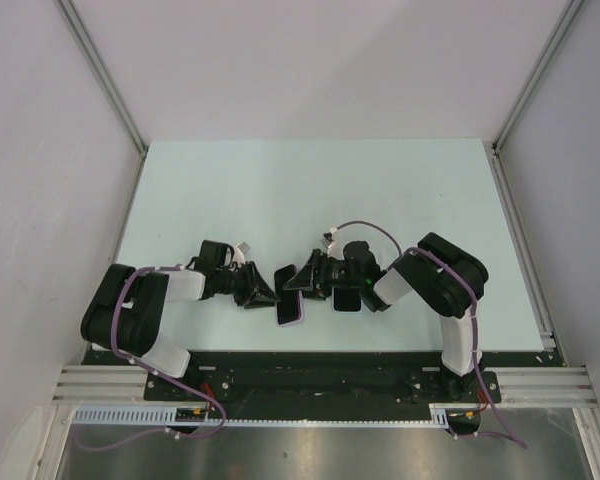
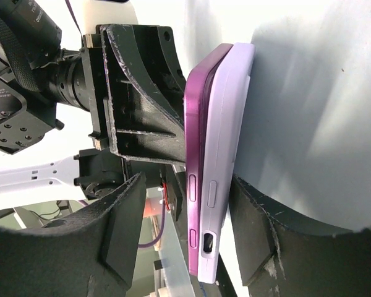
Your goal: Put the phone into the phone case
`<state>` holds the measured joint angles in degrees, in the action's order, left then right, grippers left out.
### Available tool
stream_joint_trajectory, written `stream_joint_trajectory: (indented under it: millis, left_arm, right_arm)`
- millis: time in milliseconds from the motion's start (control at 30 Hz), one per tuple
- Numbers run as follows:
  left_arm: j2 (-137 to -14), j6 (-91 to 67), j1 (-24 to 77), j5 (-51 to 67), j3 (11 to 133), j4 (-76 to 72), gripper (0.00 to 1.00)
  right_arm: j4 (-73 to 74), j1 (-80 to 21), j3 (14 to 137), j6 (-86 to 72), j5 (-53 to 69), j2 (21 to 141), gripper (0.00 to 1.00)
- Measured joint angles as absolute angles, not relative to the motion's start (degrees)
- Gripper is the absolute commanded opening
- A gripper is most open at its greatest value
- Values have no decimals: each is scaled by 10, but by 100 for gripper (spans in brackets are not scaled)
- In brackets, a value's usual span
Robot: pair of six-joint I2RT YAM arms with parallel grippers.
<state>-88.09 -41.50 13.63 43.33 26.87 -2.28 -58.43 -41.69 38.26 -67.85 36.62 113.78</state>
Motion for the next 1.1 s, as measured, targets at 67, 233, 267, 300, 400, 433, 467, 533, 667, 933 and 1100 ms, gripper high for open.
stream_joint_trajectory:
  millis: [67,233,267,300,400,433,467,533,667,933,1100]
  left_arm:
    - [-881,-415,136,433,269,-23,32]
    - [-881,-415,136,435,269,-22,34]
    - [-881,-415,136,434,269,-22,34]
    - [-881,-414,136,434,269,-20,34]
    - [-881,-414,136,436,269,-18,35]
    - [-881,-413,136,436,270,-15,35]
    - [-881,-412,136,436,270,-12,35]
    - [-881,-411,136,437,270,-9,37]
    - [-873,-409,136,437,270,-5,46]
    - [-767,-366,136,429,292,43,75]
    - [-656,-334,136,455,329,45,80]
  right_arm:
    - [-578,-416,382,-676,367,1135,56]
    - [-560,-412,378,-662,364,1126,19]
    - [-555,-411,377,-659,363,1124,14]
    - [-550,-411,376,-655,363,1122,11]
    - [-522,-409,375,-641,351,1114,3]
    - [-514,-409,374,-637,349,1112,1]
    - [-503,-410,374,-633,345,1107,0]
    - [-485,-410,374,-623,339,1096,0]
    - [-453,-408,374,-604,334,1071,0]
    - [-432,-379,374,-592,354,994,0]
    - [-401,-359,373,-583,360,896,0]
